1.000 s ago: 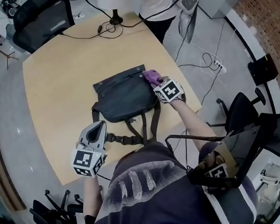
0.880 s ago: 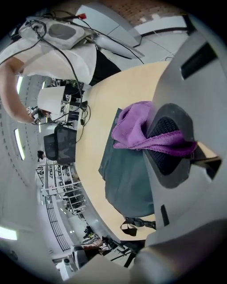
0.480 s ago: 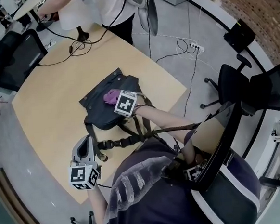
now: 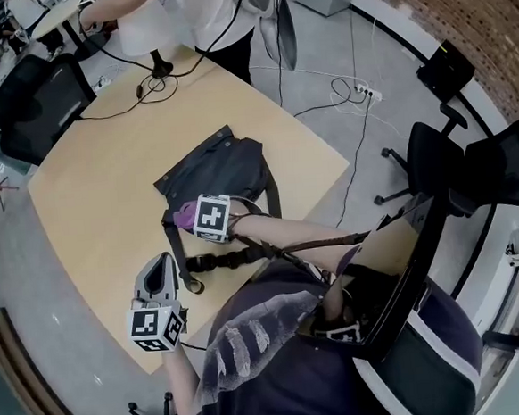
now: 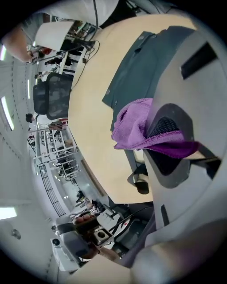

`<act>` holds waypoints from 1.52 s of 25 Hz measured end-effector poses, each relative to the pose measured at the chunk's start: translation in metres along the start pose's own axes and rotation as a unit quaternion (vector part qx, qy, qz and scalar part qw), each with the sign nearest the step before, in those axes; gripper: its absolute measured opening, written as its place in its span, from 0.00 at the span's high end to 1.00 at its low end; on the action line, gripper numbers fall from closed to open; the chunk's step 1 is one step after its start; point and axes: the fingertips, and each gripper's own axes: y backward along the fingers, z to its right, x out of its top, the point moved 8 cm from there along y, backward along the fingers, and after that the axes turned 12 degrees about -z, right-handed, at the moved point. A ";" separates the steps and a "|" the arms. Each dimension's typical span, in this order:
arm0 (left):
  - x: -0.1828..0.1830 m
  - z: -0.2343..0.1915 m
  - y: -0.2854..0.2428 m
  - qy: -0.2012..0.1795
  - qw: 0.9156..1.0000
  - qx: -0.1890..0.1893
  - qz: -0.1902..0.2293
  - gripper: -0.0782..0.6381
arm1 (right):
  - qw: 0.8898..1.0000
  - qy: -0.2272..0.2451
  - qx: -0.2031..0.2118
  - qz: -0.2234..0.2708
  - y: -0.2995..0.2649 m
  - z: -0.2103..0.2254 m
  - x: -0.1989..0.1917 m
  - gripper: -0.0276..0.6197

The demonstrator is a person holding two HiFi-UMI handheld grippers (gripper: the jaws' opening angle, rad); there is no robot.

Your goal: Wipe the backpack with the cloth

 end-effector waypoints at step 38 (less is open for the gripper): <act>0.008 0.235 -0.026 0.005 0.999 0.041 -0.009 0.88 | 0.882 -0.117 0.245 0.384 0.211 -0.030 -0.228 0.91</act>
